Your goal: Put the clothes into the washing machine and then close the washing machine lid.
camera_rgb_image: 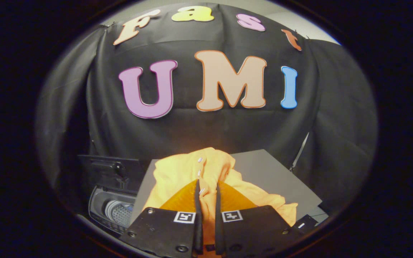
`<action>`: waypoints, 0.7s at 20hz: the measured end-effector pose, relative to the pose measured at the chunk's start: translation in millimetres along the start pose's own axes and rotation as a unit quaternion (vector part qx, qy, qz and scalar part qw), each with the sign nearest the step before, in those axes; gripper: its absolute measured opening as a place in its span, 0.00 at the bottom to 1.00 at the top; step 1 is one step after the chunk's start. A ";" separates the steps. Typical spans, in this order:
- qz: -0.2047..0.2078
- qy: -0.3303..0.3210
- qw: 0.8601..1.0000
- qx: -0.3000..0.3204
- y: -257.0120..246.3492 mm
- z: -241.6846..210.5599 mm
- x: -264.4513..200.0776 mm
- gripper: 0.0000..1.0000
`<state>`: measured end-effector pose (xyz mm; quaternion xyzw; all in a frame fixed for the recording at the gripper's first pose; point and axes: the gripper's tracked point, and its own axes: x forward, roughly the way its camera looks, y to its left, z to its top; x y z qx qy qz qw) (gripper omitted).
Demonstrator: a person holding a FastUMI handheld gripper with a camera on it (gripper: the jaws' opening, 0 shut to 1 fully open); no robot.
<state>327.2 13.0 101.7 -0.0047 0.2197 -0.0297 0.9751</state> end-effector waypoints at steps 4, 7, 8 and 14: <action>0.017 -0.019 1.000 -0.001 40.8 21.6 -25.9 0.13; 0.039 -0.035 0.999 0.002 83.6 30.6 -38.8 0.13; 0.047 -0.041 0.998 -0.003 99.0 33.3 -42.2 0.13; 0.108 -0.038 0.993 -0.020 194.4 20.6 -46.7 0.13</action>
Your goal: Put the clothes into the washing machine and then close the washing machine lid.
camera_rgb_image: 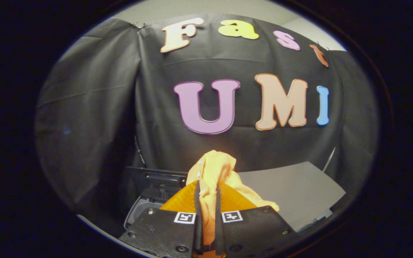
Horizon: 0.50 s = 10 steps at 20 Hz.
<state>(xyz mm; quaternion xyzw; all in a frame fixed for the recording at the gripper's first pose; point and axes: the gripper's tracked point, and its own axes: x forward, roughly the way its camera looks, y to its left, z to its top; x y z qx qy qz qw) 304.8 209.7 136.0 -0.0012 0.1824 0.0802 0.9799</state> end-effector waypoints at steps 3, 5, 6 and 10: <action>0.018 0.012 1.000 0.000 32.6 -16.2 15.9 0.12; 0.029 0.020 0.999 0.011 53.2 -31.4 27.2 0.12; 0.033 0.025 0.999 0.016 60.9 -40.2 33.7 0.12; 0.042 0.051 0.998 0.022 85.6 -80.7 60.4 0.13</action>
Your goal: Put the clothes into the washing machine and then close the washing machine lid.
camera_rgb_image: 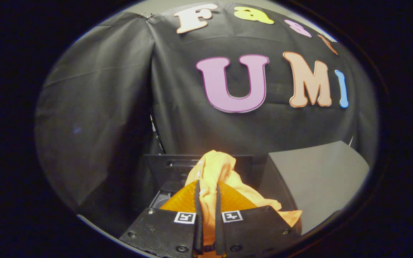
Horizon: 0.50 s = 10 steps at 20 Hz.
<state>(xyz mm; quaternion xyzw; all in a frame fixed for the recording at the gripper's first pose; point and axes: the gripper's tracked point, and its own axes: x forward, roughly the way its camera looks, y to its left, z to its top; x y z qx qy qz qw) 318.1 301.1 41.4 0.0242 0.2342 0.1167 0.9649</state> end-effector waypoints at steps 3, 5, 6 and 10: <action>0.007 0.019 1.000 0.007 12.9 -31.4 22.7 0.13; 0.012 0.036 0.999 0.009 19.3 -55.0 35.0 0.13; 0.015 0.039 0.999 0.009 20.7 -64.9 42.0 0.13; 0.023 0.043 0.998 0.032 29.4 -100.9 65.4 0.13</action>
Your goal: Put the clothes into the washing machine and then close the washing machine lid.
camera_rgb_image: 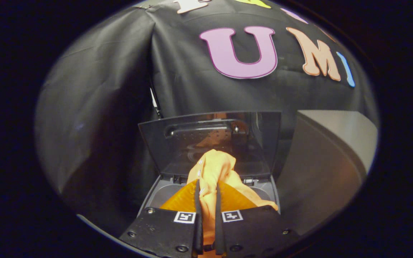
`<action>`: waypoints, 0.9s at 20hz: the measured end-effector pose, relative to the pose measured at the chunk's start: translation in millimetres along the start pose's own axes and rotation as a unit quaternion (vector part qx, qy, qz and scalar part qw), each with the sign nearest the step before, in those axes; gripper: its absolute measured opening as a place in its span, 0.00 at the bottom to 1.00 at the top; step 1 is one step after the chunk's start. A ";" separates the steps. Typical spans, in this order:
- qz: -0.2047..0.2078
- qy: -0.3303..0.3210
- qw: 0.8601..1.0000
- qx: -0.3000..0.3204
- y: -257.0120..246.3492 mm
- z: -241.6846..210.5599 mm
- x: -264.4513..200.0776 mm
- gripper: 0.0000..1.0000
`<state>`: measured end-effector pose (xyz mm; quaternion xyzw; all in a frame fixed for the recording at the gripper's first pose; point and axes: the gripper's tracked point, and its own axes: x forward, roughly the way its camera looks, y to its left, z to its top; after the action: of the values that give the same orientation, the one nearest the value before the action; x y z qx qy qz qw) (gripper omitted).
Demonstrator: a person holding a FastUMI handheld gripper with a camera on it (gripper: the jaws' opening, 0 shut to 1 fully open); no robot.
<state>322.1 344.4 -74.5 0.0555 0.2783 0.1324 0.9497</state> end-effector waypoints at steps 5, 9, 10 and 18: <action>-0.002 -0.003 0.999 0.045 -5.0 -51.1 28.0 0.13; -0.008 0.011 0.999 0.045 -10.6 -84.4 46.2 0.13; -0.005 0.013 0.999 0.051 -10.9 -87.8 49.6 0.13; -0.025 0.018 0.998 0.054 -20.8 -101.1 60.1 0.27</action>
<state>320.4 344.7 -193.9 0.0970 0.3029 0.0941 0.9434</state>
